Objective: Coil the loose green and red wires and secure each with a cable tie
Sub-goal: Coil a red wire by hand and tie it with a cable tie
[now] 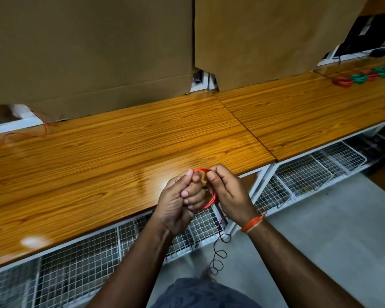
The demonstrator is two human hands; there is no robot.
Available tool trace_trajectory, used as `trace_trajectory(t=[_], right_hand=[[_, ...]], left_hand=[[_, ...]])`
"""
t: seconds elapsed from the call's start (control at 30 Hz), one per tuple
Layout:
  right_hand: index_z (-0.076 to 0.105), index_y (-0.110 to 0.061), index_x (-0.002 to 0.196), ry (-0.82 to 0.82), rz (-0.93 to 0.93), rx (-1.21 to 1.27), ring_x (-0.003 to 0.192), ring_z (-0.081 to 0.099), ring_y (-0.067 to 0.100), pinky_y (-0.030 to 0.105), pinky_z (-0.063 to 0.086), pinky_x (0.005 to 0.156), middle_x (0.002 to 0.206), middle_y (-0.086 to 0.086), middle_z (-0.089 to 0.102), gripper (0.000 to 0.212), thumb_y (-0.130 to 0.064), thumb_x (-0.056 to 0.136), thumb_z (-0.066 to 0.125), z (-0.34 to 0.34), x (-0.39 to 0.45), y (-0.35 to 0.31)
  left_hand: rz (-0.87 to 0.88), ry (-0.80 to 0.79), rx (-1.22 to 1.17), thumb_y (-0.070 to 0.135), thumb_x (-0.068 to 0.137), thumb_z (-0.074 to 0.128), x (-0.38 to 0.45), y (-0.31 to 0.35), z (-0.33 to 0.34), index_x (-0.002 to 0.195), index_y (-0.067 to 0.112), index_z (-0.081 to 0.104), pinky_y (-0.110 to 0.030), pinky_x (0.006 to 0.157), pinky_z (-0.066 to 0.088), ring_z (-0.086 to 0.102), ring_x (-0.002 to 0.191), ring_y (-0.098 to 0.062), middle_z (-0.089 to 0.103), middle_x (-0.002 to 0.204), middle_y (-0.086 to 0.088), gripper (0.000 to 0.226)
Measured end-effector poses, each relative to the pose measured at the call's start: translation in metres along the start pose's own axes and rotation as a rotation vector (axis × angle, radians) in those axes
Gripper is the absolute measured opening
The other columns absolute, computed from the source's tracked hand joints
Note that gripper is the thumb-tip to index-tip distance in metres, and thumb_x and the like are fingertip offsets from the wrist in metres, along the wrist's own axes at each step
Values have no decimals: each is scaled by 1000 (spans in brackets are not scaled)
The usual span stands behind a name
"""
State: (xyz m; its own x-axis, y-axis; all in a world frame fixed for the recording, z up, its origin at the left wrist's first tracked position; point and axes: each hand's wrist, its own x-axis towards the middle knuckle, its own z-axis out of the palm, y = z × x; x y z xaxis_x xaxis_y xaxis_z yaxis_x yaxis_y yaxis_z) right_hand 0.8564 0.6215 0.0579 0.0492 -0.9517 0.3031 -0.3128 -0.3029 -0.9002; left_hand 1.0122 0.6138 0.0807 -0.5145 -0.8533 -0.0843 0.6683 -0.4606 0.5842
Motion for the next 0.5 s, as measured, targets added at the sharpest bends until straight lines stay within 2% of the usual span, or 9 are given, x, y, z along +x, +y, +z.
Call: trace_trajectory(t=[0.07,0.13,0.23,0.3,0.37,0.5], right_hand=[[61,-18,100,-81,119,94,64,54,13,33,46,57,72,-3,56,24,-37,108,49,-5,-10,10],[64,-23,101,-123,203,50,75,62,13,30,52,68,81,-4,64,14,-33,104,56,-15,-25,27],[69,-26,99,-37,262,30,92,67,14,39,56,85,94,-2,70,4,-25,100,65,-33,-48,49],[72,-20,102,62,296,54,99,68,14,47,56,94,99,1,73,12,-11,98,66,-42,-55,53],[74,-21,104,92,262,-3,102,68,12,46,56,95,102,-3,74,20,-5,97,64,-46,-55,48],[77,-23,106,-9,13,-169,100,66,10,30,58,84,102,-14,67,22,-6,97,66,-40,-41,17]], left_hand=[[44,57,-104,23,106,39,2,7,-1,83,12,56,-15,38,23,31,36,1,35,47,12,31],[107,114,-210,24,106,38,4,18,-7,82,14,54,-15,38,23,30,36,0,35,47,11,31],[213,183,-314,24,110,36,3,35,-19,84,16,54,-15,41,25,32,38,-2,37,48,10,32],[268,225,-333,25,110,36,3,39,-26,86,17,54,-14,42,30,35,40,-2,40,50,10,31],[293,278,-280,28,109,39,4,36,-28,88,17,54,-14,44,35,39,42,-1,44,53,10,28],[309,335,-26,30,107,43,10,22,-25,94,14,54,-19,51,47,53,54,-8,55,66,3,24]])
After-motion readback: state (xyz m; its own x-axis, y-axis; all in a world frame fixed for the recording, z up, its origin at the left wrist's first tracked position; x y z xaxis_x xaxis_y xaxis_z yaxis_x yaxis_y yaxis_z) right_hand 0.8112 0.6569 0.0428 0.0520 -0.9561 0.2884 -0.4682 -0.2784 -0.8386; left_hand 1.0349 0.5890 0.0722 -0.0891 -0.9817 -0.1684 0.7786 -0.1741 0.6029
